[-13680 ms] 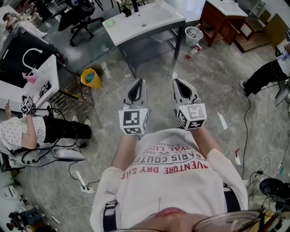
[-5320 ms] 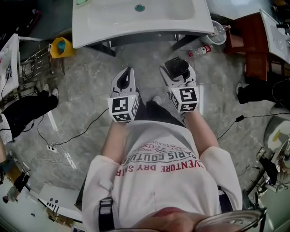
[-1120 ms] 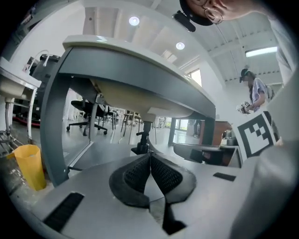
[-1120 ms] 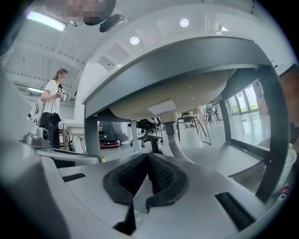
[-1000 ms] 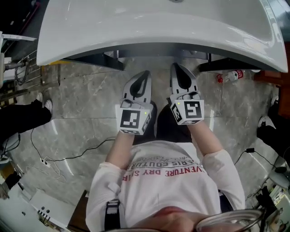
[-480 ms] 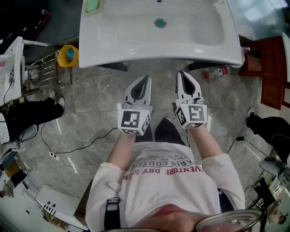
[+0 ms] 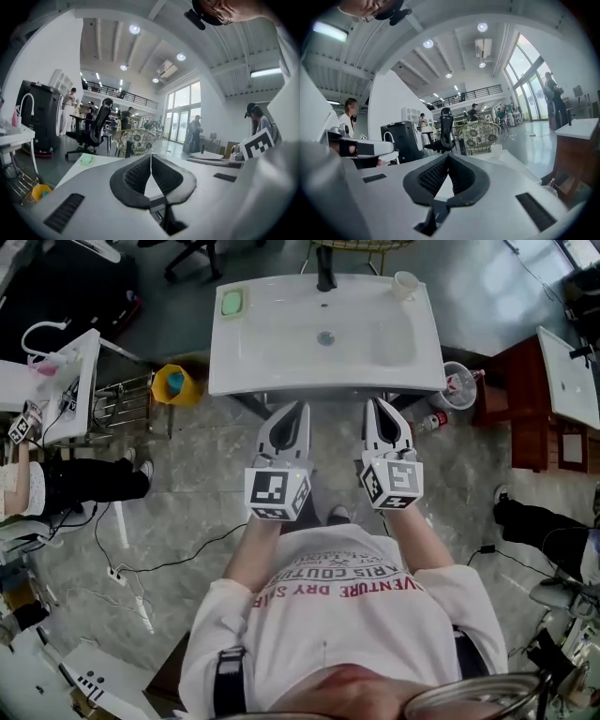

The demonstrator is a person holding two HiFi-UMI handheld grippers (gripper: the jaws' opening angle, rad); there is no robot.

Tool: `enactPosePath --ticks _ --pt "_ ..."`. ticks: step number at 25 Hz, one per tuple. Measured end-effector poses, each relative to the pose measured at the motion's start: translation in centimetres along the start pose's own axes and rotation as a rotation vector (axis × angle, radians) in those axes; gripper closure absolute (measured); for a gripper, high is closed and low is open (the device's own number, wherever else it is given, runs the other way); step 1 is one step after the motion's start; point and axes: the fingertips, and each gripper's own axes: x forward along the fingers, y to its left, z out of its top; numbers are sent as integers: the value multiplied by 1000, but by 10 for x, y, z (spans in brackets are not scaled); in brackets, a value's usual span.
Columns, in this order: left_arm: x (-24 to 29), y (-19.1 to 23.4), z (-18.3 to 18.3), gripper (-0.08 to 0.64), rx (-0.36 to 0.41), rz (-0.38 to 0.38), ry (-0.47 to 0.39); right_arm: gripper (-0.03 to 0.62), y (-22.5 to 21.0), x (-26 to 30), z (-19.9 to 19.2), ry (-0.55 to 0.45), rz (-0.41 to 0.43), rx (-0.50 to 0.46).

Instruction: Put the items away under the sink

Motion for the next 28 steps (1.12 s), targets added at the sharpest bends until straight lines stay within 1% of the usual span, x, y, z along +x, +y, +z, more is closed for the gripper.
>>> enactPosePath --ticks 3,5,10,14,20,28 --pt "-10 -10 35 533 33 5 -48 568 6 -11 39 -53 19 -30" --pt "-16 -15 52 533 51 10 -71 568 10 -18 58 -78 28 -45" --pt "-27 -15 78 532 80 17 -109 568 22 -27 84 -117 49 -81" --pt "-28 -15 87 532 96 13 -120 568 26 -26 90 -126 53 -107" --pt "-25 -13 82 532 107 -2 -103 568 29 -23 83 -121 52 -94" --pt "-18 -3 78 532 83 15 -96 568 30 -13 79 -92 67 -108"
